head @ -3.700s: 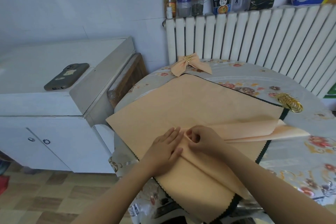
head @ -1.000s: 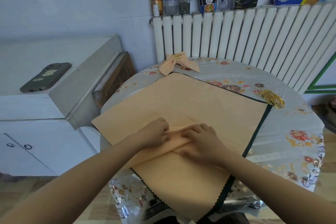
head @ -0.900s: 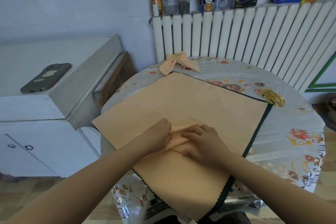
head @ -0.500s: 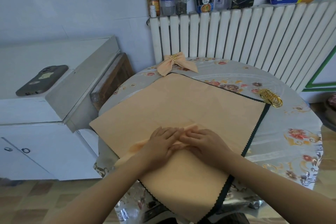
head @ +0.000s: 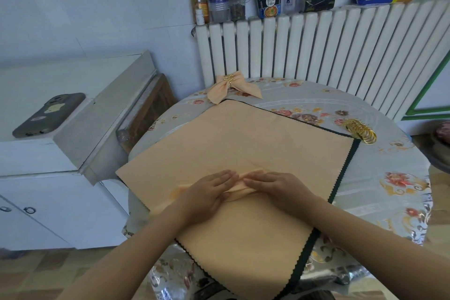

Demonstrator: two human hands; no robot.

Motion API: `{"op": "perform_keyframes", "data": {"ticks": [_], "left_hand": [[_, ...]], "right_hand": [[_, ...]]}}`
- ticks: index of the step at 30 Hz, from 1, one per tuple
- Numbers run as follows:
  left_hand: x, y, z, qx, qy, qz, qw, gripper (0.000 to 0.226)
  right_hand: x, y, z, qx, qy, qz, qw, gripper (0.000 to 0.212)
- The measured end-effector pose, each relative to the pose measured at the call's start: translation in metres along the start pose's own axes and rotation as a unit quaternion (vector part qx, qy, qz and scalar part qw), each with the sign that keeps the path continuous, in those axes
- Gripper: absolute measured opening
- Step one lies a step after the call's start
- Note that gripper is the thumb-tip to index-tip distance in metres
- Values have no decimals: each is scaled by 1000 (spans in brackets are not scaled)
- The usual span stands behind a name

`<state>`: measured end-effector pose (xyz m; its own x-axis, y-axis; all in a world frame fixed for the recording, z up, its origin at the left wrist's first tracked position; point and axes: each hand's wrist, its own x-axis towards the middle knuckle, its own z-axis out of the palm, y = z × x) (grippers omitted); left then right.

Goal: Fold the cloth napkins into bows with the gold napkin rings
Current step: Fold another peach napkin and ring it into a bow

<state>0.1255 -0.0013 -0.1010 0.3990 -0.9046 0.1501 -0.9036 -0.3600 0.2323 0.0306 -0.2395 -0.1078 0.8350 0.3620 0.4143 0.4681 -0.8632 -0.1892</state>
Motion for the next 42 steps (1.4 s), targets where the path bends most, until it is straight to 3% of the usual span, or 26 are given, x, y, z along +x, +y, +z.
{"op": "perform_keyframes", "data": {"ticks": [4,7,12,15,19,23,27,29,32,38,42], "left_hand": [[15,20,-1,165,23,-11,986,55],[29,38,5,116,38,-41,992,63],[26,29,15,93,81,-2,992,49],[28,22,15,-13,104,-10,994,45],[33,16,18,-92,140,-52,985,45],[30,12,25,0,109,-24,994,44],[28,20,17,66,19,-46,997,72],[26,23,14,83,-1,-46,995,79],[26,24,12,79,1,-49,996,78],[31,22,15,52,26,-53,997,67],[30,21,17,52,52,-54,996,59]], "right_hand": [[2,-5,3,14,17,11,1000,40],[5,-8,0,14,28,6,1000,44],[6,-11,3,50,91,64,993,44],[5,-14,8,37,100,66,992,54],[4,-18,7,0,102,47,994,45],[2,-14,12,-36,102,21,994,39],[2,-16,14,-14,103,42,994,29],[4,-16,11,-13,111,37,993,34],[7,-15,10,-9,140,27,990,47],[10,-14,9,-17,151,8,988,53],[13,-14,13,-12,129,18,991,30]]}}
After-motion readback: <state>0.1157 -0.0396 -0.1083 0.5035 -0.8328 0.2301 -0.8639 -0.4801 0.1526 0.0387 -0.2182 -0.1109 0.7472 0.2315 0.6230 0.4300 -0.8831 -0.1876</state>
